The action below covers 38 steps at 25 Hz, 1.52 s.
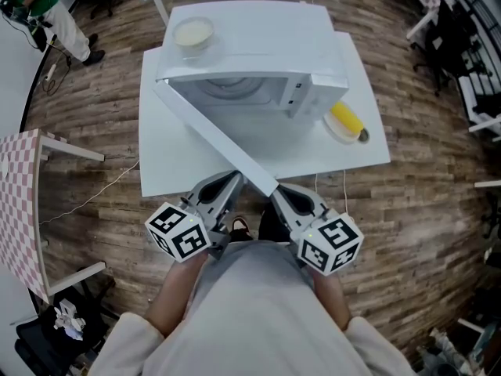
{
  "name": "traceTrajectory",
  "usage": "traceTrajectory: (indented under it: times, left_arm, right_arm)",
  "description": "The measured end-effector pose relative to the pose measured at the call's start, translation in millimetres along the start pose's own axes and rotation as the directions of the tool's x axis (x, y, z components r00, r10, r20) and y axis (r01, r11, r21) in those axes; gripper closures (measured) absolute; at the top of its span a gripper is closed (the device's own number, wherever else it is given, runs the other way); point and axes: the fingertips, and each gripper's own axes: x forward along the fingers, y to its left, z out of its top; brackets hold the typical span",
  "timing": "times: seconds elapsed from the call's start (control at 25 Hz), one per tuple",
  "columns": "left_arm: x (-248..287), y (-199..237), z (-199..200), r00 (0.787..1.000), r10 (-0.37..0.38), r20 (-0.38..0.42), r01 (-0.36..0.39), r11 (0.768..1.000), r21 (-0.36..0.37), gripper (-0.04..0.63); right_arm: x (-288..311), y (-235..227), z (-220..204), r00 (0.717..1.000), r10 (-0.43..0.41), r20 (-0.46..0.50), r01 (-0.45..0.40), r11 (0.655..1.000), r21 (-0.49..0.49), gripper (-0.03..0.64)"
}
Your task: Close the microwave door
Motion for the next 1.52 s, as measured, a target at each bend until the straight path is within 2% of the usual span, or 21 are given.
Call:
traceTrajectory:
  times: [0.52,0.8,1.52]
  left_arm:
    - [21.1,0.1,4.6,0.999,-0.03,-0.017,0.03,1.0,-0.005,0.578]
    - [37.9,-5.3,7.4,0.999,-0.038,-0.033,0.04,0.997,0.062,0.578]
    - [86.7,-0.2,22.6,0.999,-0.036,-0.041,0.039,0.997,0.071,0.578]
  right_arm:
    - [-6.6,-20.5,9.3,0.999,-0.043,0.011,0.043,0.999,0.0,0.594]
    - [-7.3,-34.3,16.2,0.998,-0.057,0.017,0.057,0.998,0.004,0.594]
    - [1.3,-83.0,44.7,0.998,-0.059,0.038,0.058,0.998,0.02,0.594]
